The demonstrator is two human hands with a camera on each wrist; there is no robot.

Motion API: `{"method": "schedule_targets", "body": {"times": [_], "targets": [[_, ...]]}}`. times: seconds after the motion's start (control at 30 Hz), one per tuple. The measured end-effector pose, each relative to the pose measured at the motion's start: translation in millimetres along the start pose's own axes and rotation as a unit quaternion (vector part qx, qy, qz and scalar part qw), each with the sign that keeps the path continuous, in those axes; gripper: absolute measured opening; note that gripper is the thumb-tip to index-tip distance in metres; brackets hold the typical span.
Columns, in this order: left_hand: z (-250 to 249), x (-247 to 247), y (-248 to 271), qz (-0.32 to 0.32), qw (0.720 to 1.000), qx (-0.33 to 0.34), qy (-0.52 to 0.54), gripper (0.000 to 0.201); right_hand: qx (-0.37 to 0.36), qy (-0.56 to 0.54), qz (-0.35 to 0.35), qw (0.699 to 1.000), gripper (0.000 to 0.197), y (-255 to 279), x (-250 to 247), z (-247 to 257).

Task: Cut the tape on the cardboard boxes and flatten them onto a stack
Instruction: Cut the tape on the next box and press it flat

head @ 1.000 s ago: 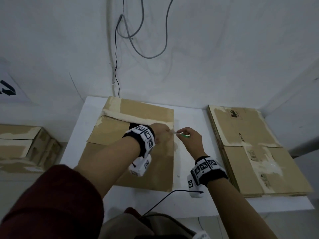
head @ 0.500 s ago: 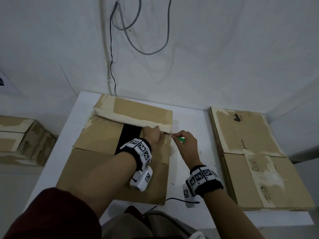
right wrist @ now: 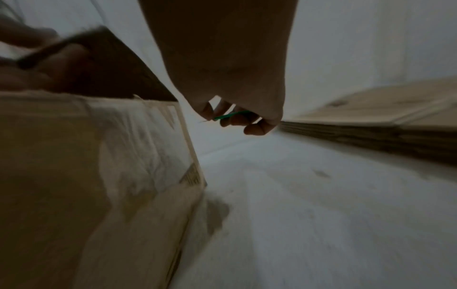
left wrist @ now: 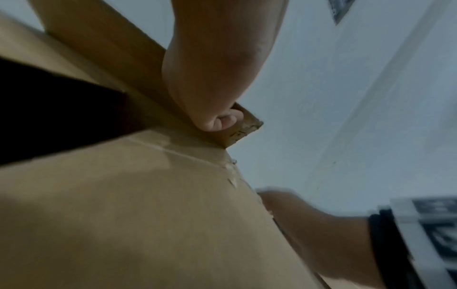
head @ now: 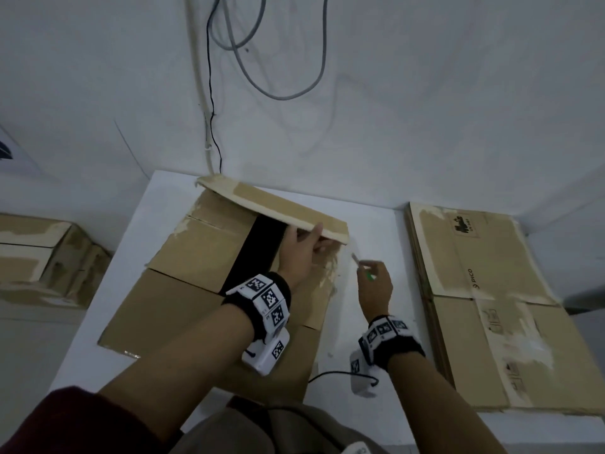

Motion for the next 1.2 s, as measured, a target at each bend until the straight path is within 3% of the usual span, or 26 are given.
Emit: {"method": "schedule_targets", "body": {"times": [0.1, 0.17, 0.27, 0.37, 0.43, 0.5, 0.57, 0.63, 0.7, 0.83, 0.9, 0.97, 1.03, 1.1, 1.2], "targets": [[-17, 9, -8, 0.009, 1.000, 0.001, 0.023, 0.029, 0.136, 0.060, 0.030, 0.988, 0.022, 20, 8, -45], [-22, 11, -14, 0.004, 1.000, -0.005, 0.017, 0.030, 0.188, 0.090, 0.076, 0.975, 0.031, 32, 12, -65], [-32, 14, -19, 0.015, 1.000, 0.011, -0.015, 0.023, 0.200, 0.144, 0.124, 0.961, 0.037, 34, 14, -77], [-44, 7, -34, 0.040, 0.984, 0.083, -0.154, 0.026, 0.174, 0.117, 0.071, 0.975, 0.039, 21, 9, -50], [-49, -10, -53, 0.047, 0.933, 0.142, -0.329, 0.047, 0.050, 0.049, 0.021, 0.997, 0.035, 8, 3, -6], [-53, -34, -70, 0.025, 0.829, 0.129, -0.544, 0.071, -0.072, 0.013, -0.004, 0.997, 0.034, -1, -2, 46], [-62, -60, -79, -0.007, 0.737, 0.072, -0.672, 0.090, -0.144, 0.037, 0.032, 0.988, 0.042, -12, 7, 89], [-69, -89, -84, -0.023, 0.669, 0.017, -0.743, 0.106, -0.131, 0.118, 0.114, 0.978, 0.067, -22, 23, 116], [-69, -115, -88, -0.027, 0.641, -0.045, -0.765, 0.122, -0.079, 0.201, 0.185, 0.959, 0.095, -28, 38, 128], [-70, -122, -88, -0.002, 0.652, -0.087, -0.753, 0.128, -0.025, 0.299, 0.233, 0.925, 0.130, -26, 63, 135], [-80, -119, -86, 0.005, 0.679, -0.071, -0.730, 0.120, 0.006, 0.343, 0.228, 0.911, 0.150, -23, 74, 132], [-89, -126, -89, 0.038, 0.731, -0.069, -0.677, 0.122, 0.014, 0.365, 0.239, 0.900, 0.161, -20, 84, 126], [-104, -130, -85, 0.073, 0.802, -0.067, -0.589, 0.124, 0.015, 0.357, 0.235, 0.904, 0.159, -16, 87, 130], [-125, -134, -74, 0.084, 0.868, -0.066, -0.485, 0.104, 0.028, 0.298, 0.231, 0.926, 0.149, -18, 81, 136], [-154, -160, -58, 0.051, 0.926, -0.097, -0.362, 0.053, 0.010, 0.091, 0.275, 0.957, 0.123, -28, 54, 136]]}}
Point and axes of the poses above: each hand's wrist, its own y-axis away from the middle knuckle, its own x-axis out of the palm, z = x × y, the point moved 4 cm from there along -y, towards the middle knuckle, and after that the axes turned 5 degrees about y, right-handed, at the moved point
